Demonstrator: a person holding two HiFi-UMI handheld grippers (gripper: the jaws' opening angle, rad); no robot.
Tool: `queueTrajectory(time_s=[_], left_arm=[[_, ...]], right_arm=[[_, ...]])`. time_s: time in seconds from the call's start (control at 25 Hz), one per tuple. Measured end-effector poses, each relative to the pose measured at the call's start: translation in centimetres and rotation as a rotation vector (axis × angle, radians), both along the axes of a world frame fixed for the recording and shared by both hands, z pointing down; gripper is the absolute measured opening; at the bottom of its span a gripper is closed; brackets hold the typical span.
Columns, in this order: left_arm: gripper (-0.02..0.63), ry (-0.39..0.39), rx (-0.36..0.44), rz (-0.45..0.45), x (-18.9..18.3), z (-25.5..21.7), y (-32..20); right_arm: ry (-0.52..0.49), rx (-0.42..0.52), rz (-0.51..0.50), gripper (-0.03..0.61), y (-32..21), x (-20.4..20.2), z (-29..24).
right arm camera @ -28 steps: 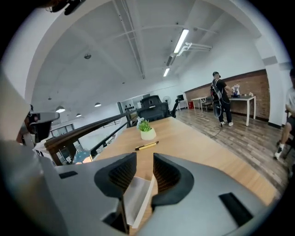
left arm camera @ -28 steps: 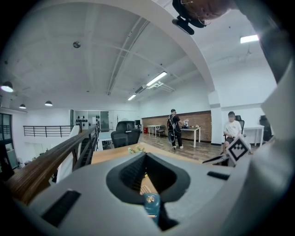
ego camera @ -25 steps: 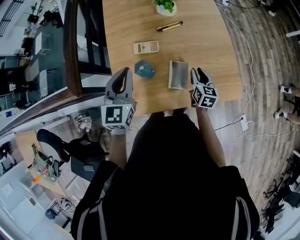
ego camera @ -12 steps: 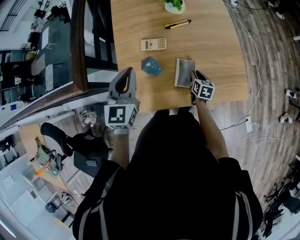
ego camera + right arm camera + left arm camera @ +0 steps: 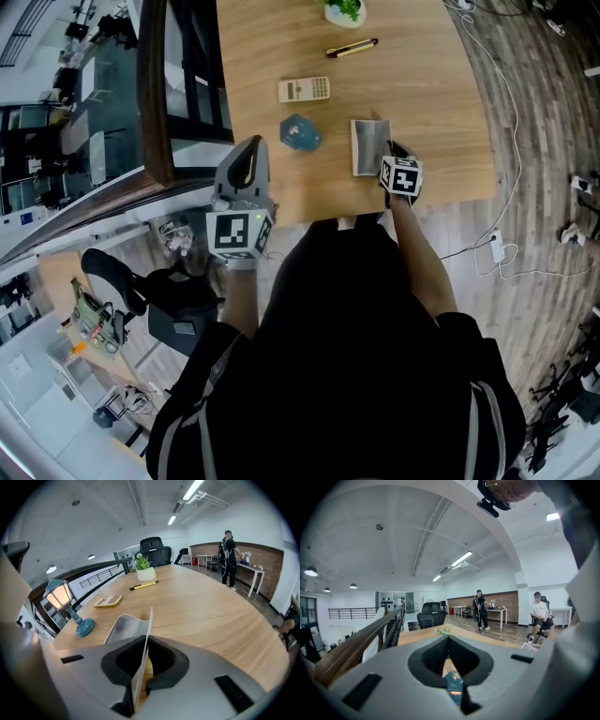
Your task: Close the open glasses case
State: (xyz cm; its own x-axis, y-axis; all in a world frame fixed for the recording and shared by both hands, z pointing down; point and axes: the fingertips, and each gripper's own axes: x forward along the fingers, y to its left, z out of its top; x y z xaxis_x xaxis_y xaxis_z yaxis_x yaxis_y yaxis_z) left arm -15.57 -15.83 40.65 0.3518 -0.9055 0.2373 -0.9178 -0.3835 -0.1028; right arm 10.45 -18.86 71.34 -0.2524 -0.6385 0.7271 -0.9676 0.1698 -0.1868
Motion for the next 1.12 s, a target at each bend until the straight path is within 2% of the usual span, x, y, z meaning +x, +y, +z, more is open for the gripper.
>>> queueTrajectory(time_s=[0.08, 0.16, 0.44, 0.56, 0.68, 0.88, 0.96, 1.12], left_arm=[[-0.002, 0.0, 0.002, 0.0, -0.1, 0.1, -0.1], [-0.002, 0.0, 0.004, -0.004, -0.2, 0.1, -0.1], [-0.002, -0.003, 0.014, -0.013, -0.8, -0.4, -0.4], [-0.002, 0.001, 0.027, -0.008, -0.6, -0.6, -0.4], [-0.002, 0.008, 0.037, 0.005, -0.3, -0.6, -0.4], [-0.002, 0.012, 0.034, 0.018, 0.1, -0.5, -0.7], [-0.002, 0.017, 0.03, 0.023, 0.2, -0.4, -0.7], [-0.002, 0.029, 0.032, 0.039, 0.7, -0.2, -0.8]], right_arm=[[0.142, 0.008, -0.057, 0.025, -0.3, 0.3, -0.3], [0.331, 0.026, -0.141, 0.018, -0.7, 0.6, -0.6], [0.907, 0.118, -0.497, 0.02, -1.4, -0.5, -1.3], [1.094, 0.176, -0.623, 0.021, -1.1, -1.0, -1.6], [1.126, 0.193, -0.676, 0.025, -0.6, -1.3, -1.2], [1.065, 0.168, -0.718, 0.057, 0.3, -2.1, -0.9], [1.024, 0.162, -0.749, 0.103, 1.0, -2.8, -0.4], [0.884, 0.144, -0.735, 0.11, 1.5, -3.5, 0.0]])
